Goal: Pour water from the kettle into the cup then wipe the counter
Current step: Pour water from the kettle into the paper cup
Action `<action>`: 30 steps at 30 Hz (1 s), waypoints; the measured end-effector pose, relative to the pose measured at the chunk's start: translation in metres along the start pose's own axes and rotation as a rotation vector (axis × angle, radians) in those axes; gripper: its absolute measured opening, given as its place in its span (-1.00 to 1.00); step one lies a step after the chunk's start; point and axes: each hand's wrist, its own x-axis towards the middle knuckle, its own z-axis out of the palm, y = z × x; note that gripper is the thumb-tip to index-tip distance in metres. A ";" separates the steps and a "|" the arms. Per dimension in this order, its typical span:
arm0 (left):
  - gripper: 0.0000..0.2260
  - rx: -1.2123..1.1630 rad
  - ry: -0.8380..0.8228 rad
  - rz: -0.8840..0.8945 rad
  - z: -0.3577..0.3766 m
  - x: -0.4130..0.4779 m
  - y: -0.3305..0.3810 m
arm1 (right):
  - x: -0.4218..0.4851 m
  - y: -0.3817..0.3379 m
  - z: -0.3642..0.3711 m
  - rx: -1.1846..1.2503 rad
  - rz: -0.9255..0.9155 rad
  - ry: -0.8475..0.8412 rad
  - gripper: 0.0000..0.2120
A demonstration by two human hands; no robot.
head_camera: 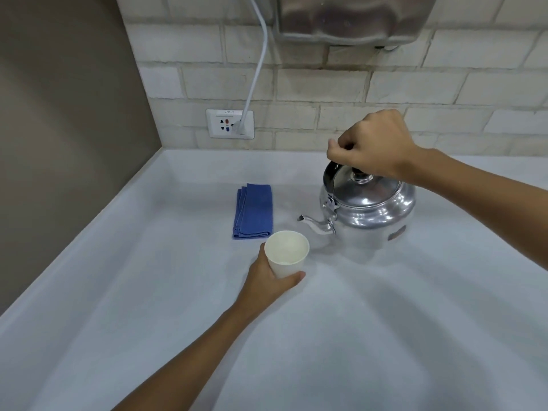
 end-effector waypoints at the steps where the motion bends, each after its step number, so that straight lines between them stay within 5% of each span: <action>1: -0.32 0.001 0.000 -0.001 0.000 0.000 0.000 | -0.001 -0.003 -0.002 -0.018 -0.025 -0.007 -0.54; 14: -0.33 0.001 -0.005 0.012 -0.001 -0.001 0.001 | -0.001 -0.034 -0.016 -0.147 -0.249 -0.082 -0.58; 30: -0.31 -0.014 -0.020 0.020 -0.001 0.000 0.000 | 0.004 -0.033 -0.026 -0.198 -0.295 -0.092 -0.57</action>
